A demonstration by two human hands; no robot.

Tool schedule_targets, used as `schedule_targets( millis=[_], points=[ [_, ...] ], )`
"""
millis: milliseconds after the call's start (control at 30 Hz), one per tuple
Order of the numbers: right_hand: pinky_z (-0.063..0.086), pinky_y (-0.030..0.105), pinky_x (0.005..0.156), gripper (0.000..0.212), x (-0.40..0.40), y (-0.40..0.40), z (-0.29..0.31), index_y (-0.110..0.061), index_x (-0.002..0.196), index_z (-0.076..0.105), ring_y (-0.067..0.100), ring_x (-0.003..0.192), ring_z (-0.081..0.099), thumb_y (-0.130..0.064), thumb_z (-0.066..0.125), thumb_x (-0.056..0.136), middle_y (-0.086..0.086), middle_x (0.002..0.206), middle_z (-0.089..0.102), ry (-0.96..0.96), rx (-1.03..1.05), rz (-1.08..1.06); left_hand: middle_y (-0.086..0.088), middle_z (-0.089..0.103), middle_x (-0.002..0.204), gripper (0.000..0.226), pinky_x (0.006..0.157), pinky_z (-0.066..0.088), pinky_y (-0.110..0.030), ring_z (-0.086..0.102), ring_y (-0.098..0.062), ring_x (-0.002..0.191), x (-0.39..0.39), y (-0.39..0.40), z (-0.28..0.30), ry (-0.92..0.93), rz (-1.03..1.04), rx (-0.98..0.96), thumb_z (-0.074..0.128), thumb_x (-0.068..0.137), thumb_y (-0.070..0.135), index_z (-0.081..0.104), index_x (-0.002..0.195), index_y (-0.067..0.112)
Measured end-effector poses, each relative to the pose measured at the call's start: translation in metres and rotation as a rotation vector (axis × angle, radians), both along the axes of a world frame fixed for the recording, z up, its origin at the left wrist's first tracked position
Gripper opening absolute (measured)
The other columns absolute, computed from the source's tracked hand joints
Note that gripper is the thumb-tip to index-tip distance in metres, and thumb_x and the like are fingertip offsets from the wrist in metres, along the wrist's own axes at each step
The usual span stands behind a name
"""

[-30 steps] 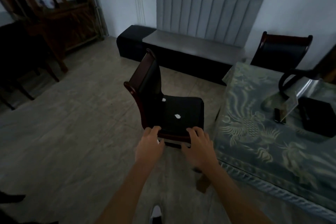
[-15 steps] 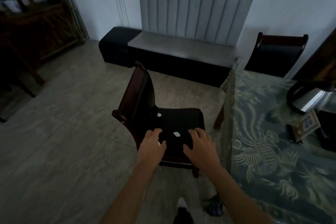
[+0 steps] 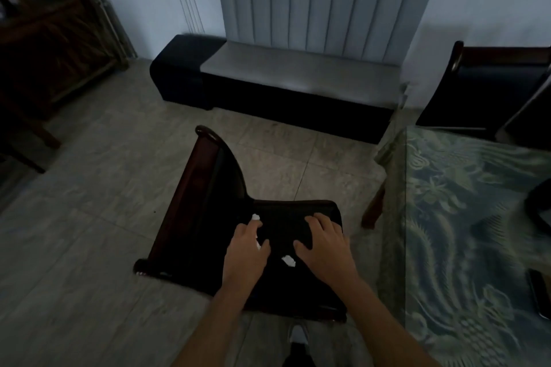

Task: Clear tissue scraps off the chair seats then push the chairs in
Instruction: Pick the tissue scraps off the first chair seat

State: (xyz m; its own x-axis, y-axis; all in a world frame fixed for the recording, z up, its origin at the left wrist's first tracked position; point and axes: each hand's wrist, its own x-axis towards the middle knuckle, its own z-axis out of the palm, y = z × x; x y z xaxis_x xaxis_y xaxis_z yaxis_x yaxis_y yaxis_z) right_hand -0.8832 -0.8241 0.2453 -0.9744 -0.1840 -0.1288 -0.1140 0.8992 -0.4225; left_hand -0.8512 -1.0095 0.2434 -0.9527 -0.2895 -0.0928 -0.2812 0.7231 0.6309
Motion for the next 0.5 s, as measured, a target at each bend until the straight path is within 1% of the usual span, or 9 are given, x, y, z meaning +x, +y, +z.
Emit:
schedule_targets(
  millis=[167,267,333,433,500],
  points=[
    [0.038,0.053,0.106,0.067,-0.040,-0.007,-0.022,-0.023,0.143,0.041,0.031,0.136,0.036,-0.057,0.053,0.086,0.005,0.153,0.036,-0.043,-0.006,0.033,-0.003,0.054,0.118,0.045,0.083,0.051,-0.032,0.055,-0.013,0.097,-0.036,0.002,-0.022,-0.057,0.004,0.036,0.064,0.091,0.029,0.053,0.134,0.020],
    [0.038,0.052,0.106,0.067,-0.058,-0.015,-0.043,-0.024,0.145,0.038,0.032,0.137,0.035,-0.056,0.052,0.088,0.004,0.154,0.034,-0.085,-0.005,0.063,-0.005,0.054,0.121,0.045,0.086,0.052,-0.035,0.058,-0.019,0.103,-0.059,-0.003,-0.043,-0.108,0.009,0.028,0.064,0.092,0.029,0.053,0.134,0.019],
    [0.038,0.052,0.106,0.068,-0.066,-0.022,-0.059,-0.023,0.147,0.035,0.032,0.137,0.036,-0.054,0.052,0.090,0.004,0.155,0.034,-0.117,0.020,0.098,-0.006,0.054,0.121,0.044,0.085,0.051,-0.034,0.058,-0.021,0.104,-0.070,-0.007,-0.057,-0.145,0.009,0.035,0.064,0.092,0.028,0.053,0.134,0.019],
    [0.035,0.052,0.108,0.069,-0.074,-0.034,-0.084,-0.024,0.149,0.031,0.031,0.138,0.037,-0.055,0.050,0.090,0.003,0.156,0.033,-0.152,0.042,0.112,-0.007,0.055,0.119,0.042,0.084,0.050,-0.033,0.058,-0.020,0.102,-0.081,-0.014,-0.083,-0.180,0.008,0.069,0.065,0.092,0.027,0.054,0.132,0.018],
    [0.032,0.052,0.109,0.068,-0.076,-0.041,-0.104,-0.024,0.148,0.033,0.031,0.138,0.037,-0.055,0.051,0.089,0.004,0.156,0.034,-0.169,0.066,0.103,-0.008,0.056,0.119,0.042,0.084,0.048,-0.030,0.057,-0.020,0.103,-0.084,-0.018,-0.104,-0.218,0.016,0.093,0.065,0.092,0.026,0.055,0.132,0.018]
  ],
)
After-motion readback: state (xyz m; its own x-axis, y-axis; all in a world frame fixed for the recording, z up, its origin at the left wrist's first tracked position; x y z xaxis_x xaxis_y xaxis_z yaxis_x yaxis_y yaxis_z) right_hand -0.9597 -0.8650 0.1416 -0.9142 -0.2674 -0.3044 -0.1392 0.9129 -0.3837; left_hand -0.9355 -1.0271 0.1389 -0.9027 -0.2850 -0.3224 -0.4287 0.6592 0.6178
